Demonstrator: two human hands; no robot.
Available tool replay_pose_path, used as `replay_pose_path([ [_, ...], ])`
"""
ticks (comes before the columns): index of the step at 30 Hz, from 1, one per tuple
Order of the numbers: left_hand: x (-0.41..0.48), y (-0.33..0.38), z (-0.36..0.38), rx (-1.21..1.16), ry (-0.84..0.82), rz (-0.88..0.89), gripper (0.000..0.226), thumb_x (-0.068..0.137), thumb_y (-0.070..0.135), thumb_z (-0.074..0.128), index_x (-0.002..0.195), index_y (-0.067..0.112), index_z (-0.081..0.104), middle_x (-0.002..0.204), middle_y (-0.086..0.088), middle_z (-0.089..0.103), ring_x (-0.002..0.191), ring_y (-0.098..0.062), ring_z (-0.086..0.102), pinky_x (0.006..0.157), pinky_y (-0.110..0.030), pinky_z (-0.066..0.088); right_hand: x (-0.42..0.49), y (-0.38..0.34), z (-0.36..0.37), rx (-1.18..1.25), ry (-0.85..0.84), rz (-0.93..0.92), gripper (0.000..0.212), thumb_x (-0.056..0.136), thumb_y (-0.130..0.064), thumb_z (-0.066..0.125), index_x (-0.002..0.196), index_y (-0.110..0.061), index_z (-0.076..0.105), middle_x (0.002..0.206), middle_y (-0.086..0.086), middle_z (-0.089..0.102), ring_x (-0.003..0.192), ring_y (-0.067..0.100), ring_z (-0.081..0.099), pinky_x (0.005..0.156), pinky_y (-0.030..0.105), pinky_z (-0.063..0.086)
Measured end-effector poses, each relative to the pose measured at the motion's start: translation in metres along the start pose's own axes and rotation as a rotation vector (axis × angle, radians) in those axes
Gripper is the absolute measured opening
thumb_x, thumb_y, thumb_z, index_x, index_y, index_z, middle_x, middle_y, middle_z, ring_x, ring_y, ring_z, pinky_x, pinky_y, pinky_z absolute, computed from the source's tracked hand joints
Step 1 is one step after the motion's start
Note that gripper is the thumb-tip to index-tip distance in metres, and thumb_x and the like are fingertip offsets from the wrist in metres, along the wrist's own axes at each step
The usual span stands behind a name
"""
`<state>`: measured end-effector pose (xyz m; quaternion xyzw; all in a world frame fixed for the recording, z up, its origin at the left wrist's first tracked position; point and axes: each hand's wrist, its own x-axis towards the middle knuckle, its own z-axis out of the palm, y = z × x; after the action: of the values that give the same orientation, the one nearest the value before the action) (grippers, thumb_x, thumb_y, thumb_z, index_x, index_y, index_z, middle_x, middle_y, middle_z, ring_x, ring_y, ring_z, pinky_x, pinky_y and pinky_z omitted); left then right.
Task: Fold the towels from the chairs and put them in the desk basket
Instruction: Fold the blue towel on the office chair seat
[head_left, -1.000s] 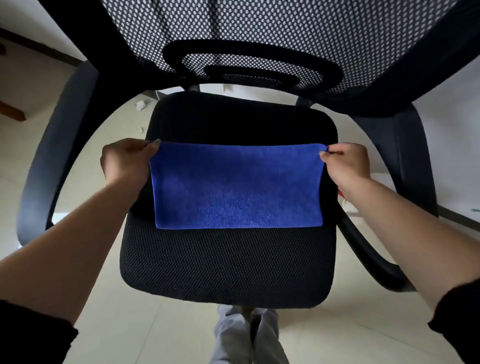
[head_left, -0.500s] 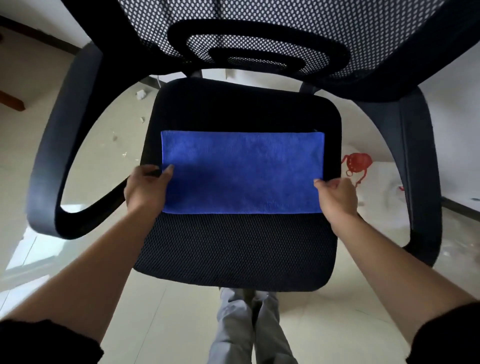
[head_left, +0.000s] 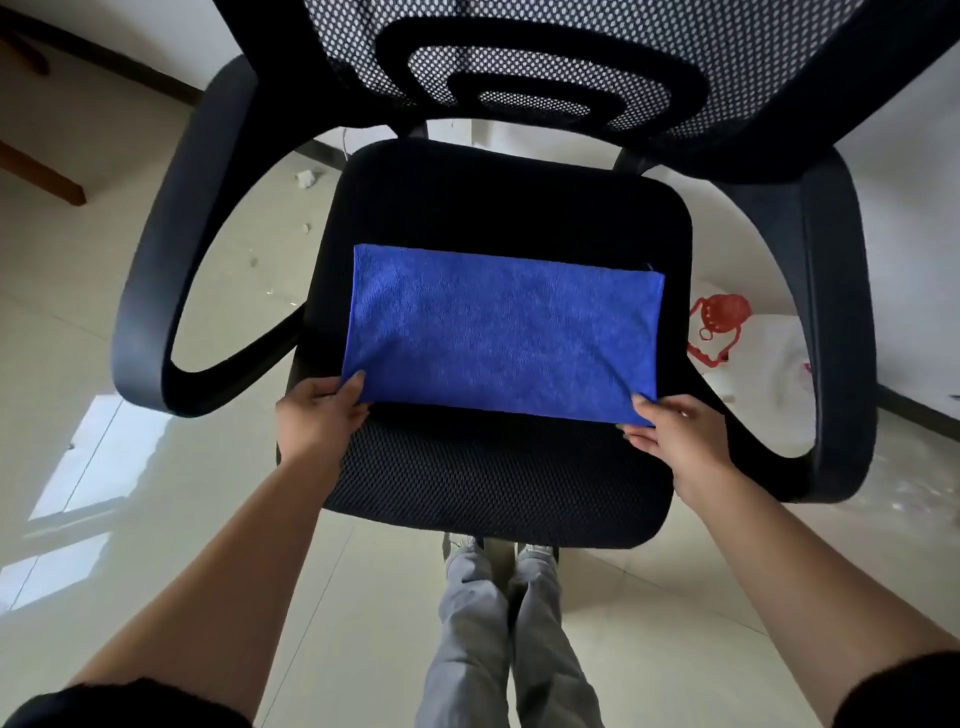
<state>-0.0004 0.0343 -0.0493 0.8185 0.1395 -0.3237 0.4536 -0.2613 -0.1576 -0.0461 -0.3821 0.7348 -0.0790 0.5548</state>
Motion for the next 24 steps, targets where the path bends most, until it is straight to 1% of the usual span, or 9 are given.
replay_pose_path([
  [2,-0.008,-0.01,-0.008,-0.014,0.014,-0.029,0.025,0.083,0.019,0.074,0.099,0.001,0.064,0.076,-0.007,0.065,0.064,-0.013,0.063,0.055,-0.011,0.055,-0.006,0.013,-0.009,-0.034,0.025,0.004,0.015,0.085,-0.009,0.07,0.088,0.0,0.058,0.09,0.018,0.068,0.069,0.024,0.068,0.063,0.027,0.056],
  [4,-0.02,-0.026,-0.016,-0.008,0.02,-0.056,0.025,0.082,0.019,0.075,0.098,0.002,0.065,0.075,-0.007,0.064,0.064,-0.014,0.063,0.056,-0.012,0.056,-0.014,0.025,-0.016,-0.097,0.041,-0.003,0.017,0.084,-0.006,0.07,0.092,0.003,0.058,0.095,0.021,0.067,0.068,0.025,0.068,0.064,0.028,0.054],
  [6,-0.033,-0.046,-0.024,0.018,0.024,-0.08,0.024,0.081,0.019,0.075,0.097,0.003,0.065,0.073,-0.007,0.063,0.065,-0.016,0.063,0.063,-0.019,0.058,-0.024,0.036,-0.022,-0.183,0.063,-0.017,0.021,0.085,-0.006,0.069,0.098,-0.001,0.055,0.096,0.015,0.065,0.071,0.027,0.068,0.065,0.028,0.053],
  [9,-0.049,-0.073,-0.032,0.035,0.013,-0.111,0.019,0.082,0.017,0.075,0.09,0.006,0.061,0.07,-0.007,0.061,0.067,-0.021,0.064,0.081,-0.039,0.057,-0.031,0.049,-0.029,-0.295,0.08,-0.017,0.019,0.084,-0.008,0.069,0.089,-0.011,0.051,0.088,0.005,0.064,0.075,0.03,0.069,0.076,0.036,0.055],
  [11,-0.054,-0.082,-0.033,0.005,0.011,-0.126,0.024,0.083,0.016,0.074,0.098,0.003,0.06,0.073,-0.007,0.061,0.069,-0.019,0.063,0.08,-0.039,0.057,-0.029,0.052,-0.032,-0.294,0.052,0.003,0.012,0.083,-0.008,0.068,0.085,-0.011,0.056,0.086,0.002,0.064,0.079,0.029,0.068,0.084,0.04,0.056],
  [14,-0.053,-0.08,-0.029,-0.046,0.016,-0.129,0.027,0.085,0.015,0.07,0.106,0.004,0.057,0.076,-0.004,0.059,0.068,-0.014,0.06,0.075,-0.03,0.056,-0.025,0.047,-0.034,-0.135,0.017,0.054,0.014,0.081,-0.012,0.071,0.091,-0.003,0.065,0.099,0.009,0.066,0.086,0.025,0.066,0.073,0.031,0.056],
  [18,-0.047,-0.069,-0.023,-0.038,0.017,-0.099,0.019,0.087,0.021,0.066,0.098,0.008,0.058,0.08,0.0,0.058,0.075,-0.013,0.057,0.069,-0.026,0.053,-0.027,0.038,-0.029,-0.035,-0.011,0.098,0.016,0.078,-0.024,0.076,0.081,-0.013,0.064,0.095,0.002,0.066,0.081,0.015,0.063,0.07,0.028,0.054],
  [21,-0.04,-0.064,-0.024,0.026,0.017,-0.072,0.025,0.086,0.027,0.065,0.104,0.011,0.061,0.085,0.0,0.06,0.083,-0.017,0.058,0.071,-0.031,0.053,-0.032,0.032,-0.022,0.026,-0.031,0.089,0.02,0.077,-0.018,0.073,0.095,-0.013,0.067,0.108,0.004,0.067,0.097,0.021,0.064,0.072,0.032,0.054],
  [24,-0.038,-0.06,-0.027,0.088,-0.006,-0.006,0.028,0.086,0.03,0.061,0.113,0.022,0.06,0.098,-0.004,0.064,0.088,-0.019,0.059,0.086,-0.043,0.055,-0.044,0.018,-0.01,0.047,-0.046,-0.065,0.035,0.075,-0.014,0.067,0.11,-0.016,0.064,0.113,0.003,0.068,0.102,0.024,0.064,0.066,0.031,0.049],
])
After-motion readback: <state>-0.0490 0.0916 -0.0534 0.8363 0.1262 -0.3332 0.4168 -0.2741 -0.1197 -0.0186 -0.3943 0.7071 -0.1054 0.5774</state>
